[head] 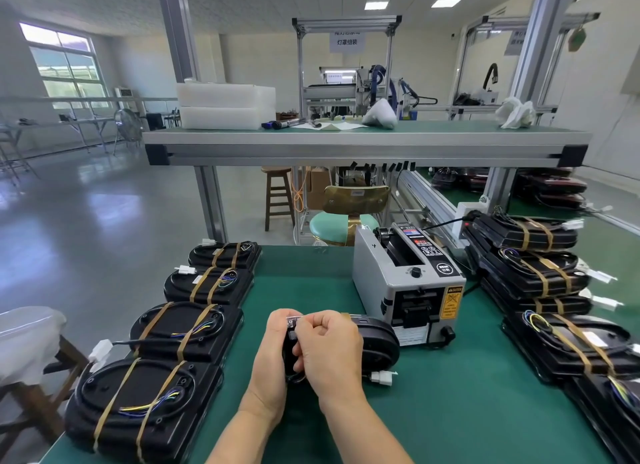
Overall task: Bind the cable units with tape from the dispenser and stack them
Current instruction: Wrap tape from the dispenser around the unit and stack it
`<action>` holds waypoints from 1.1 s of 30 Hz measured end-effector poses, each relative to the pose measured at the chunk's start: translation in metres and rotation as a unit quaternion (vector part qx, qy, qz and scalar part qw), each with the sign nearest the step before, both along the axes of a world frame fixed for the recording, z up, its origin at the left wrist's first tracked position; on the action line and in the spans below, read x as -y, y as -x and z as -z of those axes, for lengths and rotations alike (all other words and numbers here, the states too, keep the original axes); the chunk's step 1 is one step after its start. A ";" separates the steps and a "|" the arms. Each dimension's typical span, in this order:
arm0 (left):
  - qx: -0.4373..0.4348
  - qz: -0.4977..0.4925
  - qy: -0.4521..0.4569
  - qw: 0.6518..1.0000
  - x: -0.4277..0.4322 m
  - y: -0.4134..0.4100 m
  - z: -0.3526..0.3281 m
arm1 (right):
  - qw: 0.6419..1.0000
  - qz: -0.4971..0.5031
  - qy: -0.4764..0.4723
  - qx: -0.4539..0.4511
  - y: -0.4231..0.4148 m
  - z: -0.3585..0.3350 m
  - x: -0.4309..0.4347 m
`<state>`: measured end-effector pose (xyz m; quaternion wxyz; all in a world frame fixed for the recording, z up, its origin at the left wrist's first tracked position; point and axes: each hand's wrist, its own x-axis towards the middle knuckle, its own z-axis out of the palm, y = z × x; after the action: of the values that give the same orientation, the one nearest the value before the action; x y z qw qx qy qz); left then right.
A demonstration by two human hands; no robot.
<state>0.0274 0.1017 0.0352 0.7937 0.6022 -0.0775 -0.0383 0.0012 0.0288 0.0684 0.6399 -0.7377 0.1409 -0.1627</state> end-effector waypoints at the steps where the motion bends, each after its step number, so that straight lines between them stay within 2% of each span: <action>1: 0.006 0.001 -0.007 1.000 0.001 0.001 -0.002 | 1.000 0.001 0.003 -0.001 0.000 0.001 0.000; 9: 0.034 -0.027 -0.115 0.992 -0.004 -0.006 -0.007 | 0.999 0.010 -0.035 0.014 0.005 -0.001 0.009; 13: 0.062 -0.034 -0.171 0.983 -0.006 -0.010 -0.015 | 0.993 0.090 -0.051 0.049 0.006 -0.002 0.049; 18: 0.068 -0.043 -0.211 0.974 -0.009 -0.013 -0.018 | 0.953 0.244 -0.174 0.036 -0.003 0.012 0.123; 21: 0.079 -0.041 -0.230 0.969 -0.007 -0.020 -0.022 | 0.939 0.262 -0.224 -0.001 -0.011 0.021 0.147; 24: 0.107 -0.041 -0.278 0.954 -0.006 -0.029 -0.024 | 0.935 0.270 -0.229 -0.019 -0.019 0.020 0.156; 27: 0.168 -0.044 -0.356 0.918 -0.002 -0.034 -0.029 | 0.934 0.268 -0.236 -0.026 -0.022 0.019 0.157; 29: 0.238 -0.045 -0.455 0.857 0.005 -0.034 -0.035 | 0.935 0.261 -0.240 -0.024 -0.022 0.019 0.158; 31: 0.301 -0.037 -0.561 0.770 0.015 -0.033 -0.039 | 0.935 0.257 -0.242 -0.024 -0.022 0.018 0.158; 33: 0.331 -0.019 -0.597 0.730 0.024 -0.029 -0.041 | 0.934 0.256 -0.248 -0.031 -0.023 0.016 0.159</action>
<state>0.0562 0.0781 0.0761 0.1952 0.9278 -0.2853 0.1405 0.0243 -0.1300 0.0520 0.7344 -0.4992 0.3808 -0.2577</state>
